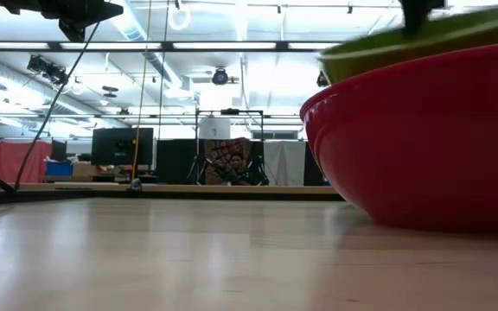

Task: Nest bowls inside each other
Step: Stack the green bowl on top of the orange bowl, then stack the blue bowl on top of the green bowl

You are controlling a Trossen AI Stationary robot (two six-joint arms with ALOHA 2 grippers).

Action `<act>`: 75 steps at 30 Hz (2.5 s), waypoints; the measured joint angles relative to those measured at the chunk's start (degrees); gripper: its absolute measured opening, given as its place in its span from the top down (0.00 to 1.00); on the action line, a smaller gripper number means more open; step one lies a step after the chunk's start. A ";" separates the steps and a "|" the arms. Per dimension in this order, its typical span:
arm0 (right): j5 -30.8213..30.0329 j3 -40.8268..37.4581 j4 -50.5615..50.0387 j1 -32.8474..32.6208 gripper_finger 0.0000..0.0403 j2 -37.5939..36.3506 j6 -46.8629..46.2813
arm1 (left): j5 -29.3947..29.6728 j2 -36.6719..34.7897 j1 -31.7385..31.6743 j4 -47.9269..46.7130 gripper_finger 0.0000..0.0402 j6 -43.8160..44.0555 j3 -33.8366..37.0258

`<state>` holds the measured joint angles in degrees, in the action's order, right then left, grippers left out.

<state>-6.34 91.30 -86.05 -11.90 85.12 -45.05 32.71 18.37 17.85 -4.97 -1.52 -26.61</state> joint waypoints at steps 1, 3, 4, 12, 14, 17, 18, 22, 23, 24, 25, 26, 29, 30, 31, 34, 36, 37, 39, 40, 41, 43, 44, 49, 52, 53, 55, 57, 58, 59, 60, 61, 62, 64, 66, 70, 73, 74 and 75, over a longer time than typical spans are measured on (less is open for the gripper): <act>0.84 -3.17 2.18 0.00 0.92 -1.32 -0.50 | 0.00 0.00 0.00 0.00 0.55 0.00 0.00; 2.02 -9.59 7.28 0.02 0.92 -3.65 -1.14 | 0.00 0.00 0.00 0.00 0.55 0.00 0.00; 2.67 -12.41 9.67 0.10 0.92 -4.44 -1.32 | 0.00 0.00 0.00 0.00 0.55 -0.02 0.00; 7.68 -27.58 21.10 0.28 0.88 -5.46 -1.79 | 0.00 0.00 0.00 0.04 0.55 -0.04 0.00; 7.95 -28.38 21.96 0.31 0.84 -5.35 -2.79 | 0.00 0.00 0.00 0.04 0.55 -0.04 0.00; 7.99 -28.18 22.41 0.28 0.77 -5.31 -3.01 | 0.00 0.00 0.00 0.09 0.55 -0.04 0.00; 7.96 -27.59 22.41 0.29 0.74 -5.31 -3.06 | 0.00 0.00 0.00 0.11 0.55 -0.04 0.00; 8.17 -24.70 19.94 0.98 0.60 -5.31 -4.67 | 0.00 0.00 0.00 0.28 0.55 -0.07 0.00; 8.88 -23.45 18.15 1.33 0.57 -5.29 -5.51 | 0.00 0.00 0.00 0.31 0.55 -0.07 0.00; 9.52 -21.95 16.01 1.77 0.54 -5.29 -6.49 | 0.00 0.00 0.00 0.31 0.55 -0.07 0.00; 9.84 -20.41 13.55 2.14 0.51 -5.29 -7.68 | 0.00 0.02 0.00 0.28 0.55 -0.08 0.00; 9.74 -18.82 10.88 2.47 0.49 -5.31 -9.13 | 0.00 0.02 0.00 0.30 0.55 -0.08 0.00; 5.78 -14.68 4.07 2.95 0.45 -5.31 -13.54 | 0.00 0.02 0.00 0.31 0.55 -0.09 0.00; 4.18 -13.85 2.58 2.97 0.44 -5.33 -14.43 | 0.00 0.02 0.00 0.32 0.55 -0.09 0.00; 2.42 -13.39 1.55 2.97 0.44 -5.33 -14.74 | 0.00 0.02 0.00 0.31 0.55 -0.09 0.00; -5.13 -14.12 0.02 2.93 0.45 -5.31 -15.29 | 0.00 0.02 0.00 0.31 0.55 -0.13 0.00; -11.18 -15.87 -0.09 3.15 0.47 -5.31 -16.42 | 0.00 0.02 0.00 0.31 0.55 -0.13 0.00; -12.87 -16.86 0.19 3.76 0.48 -5.31 -16.61 | 0.00 0.02 0.00 0.29 0.55 -0.12 0.00; -14.12 -18.96 0.83 5.66 0.50 -5.31 -16.50 | 0.00 0.02 0.00 0.30 0.55 -0.10 0.00; -14.42 -19.99 1.10 6.91 0.51 -5.31 -16.46 | 0.00 0.02 0.00 0.29 0.55 -0.10 0.00; -14.71 -20.92 1.62 8.26 0.53 -5.31 -16.42 | 0.00 0.02 0.00 0.31 0.55 -0.06 0.00; -14.75 -22.90 3.30 11.47 0.55 -5.31 -16.38 | 0.00 0.02 0.00 0.33 0.55 0.28 0.00; -14.70 -23.79 4.34 13.26 0.56 -5.31 -16.44 | 0.00 0.02 0.00 0.40 0.55 0.48 0.00; -17.67 -27.99 10.02 21.25 0.57 -5.42 -19.54 | 0.00 0.02 0.00 0.45 0.55 0.72 0.00; -18.62 -30.51 12.49 25.66 0.56 -5.42 -19.91 | 0.00 0.02 0.00 0.38 0.55 0.75 0.00; -18.99 -31.59 13.32 26.97 0.56 -5.42 -19.87 | 0.00 0.02 0.00 0.29 0.55 0.77 0.00; -19.74 -33.91 15.55 29.13 0.55 -5.42 -19.44 | -0.02 0.02 0.00 0.07 0.55 0.89 0.00; -19.88 -36.71 20.43 30.54 0.54 -5.45 -18.27 | -0.02 0.02 0.00 -0.02 0.55 0.90 0.00; -19.97 -37.89 22.28 31.21 0.54 -5.40 -17.59 | -0.01 0.02 0.00 -0.07 0.55 0.88 0.00; -20.43 -39.07 24.28 31.84 0.53 -5.41 -16.87 | -0.01 0.02 0.00 -0.13 0.55 0.87 0.00; -20.89 -40.18 26.59 32.42 0.52 -5.45 -16.48 | 0.00 0.02 0.00 -0.22 0.55 0.87 0.00; -20.94 -41.19 28.79 33.14 0.51 -5.46 -16.09 | -0.01 0.02 0.00 -0.34 0.55 0.87 0.00; -20.64 -42.26 30.72 34.05 0.50 -5.44 -15.20 | 0.00 0.03 0.00 -0.37 0.55 0.87 0.00; -19.39 -44.00 33.75 35.93 0.48 -5.42 -14.12 | -0.01 0.04 0.00 -0.37 0.55 0.90 0.00; -19.32 -45.59 36.00 37.43 0.46 -5.42 -13.96 | 0.00 0.04 0.00 -0.37 0.55 0.92 0.00; -19.99 -47.22 38.71 39.10 0.46 -5.42 -13.37 | -0.01 0.04 0.00 -0.44 0.55 0.92 0.00; -19.64 -48.38 42.51 39.81 0.48 -5.42 -11.96 | 0.00 0.04 0.00 -0.43 0.55 0.90 0.00; -19.60 -48.76 43.79 40.04 0.49 -5.42 -11.84 | 0.00 0.04 0.00 -0.44 0.55 0.90 0.00; -19.58 -49.11 44.52 40.29 0.51 -5.42 -11.76 | 0.00 0.04 0.00 -0.44 0.55 0.89 0.00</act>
<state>-25.91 42.20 -41.53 28.39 79.70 -56.82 32.71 18.41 17.85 -5.41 -0.63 -26.61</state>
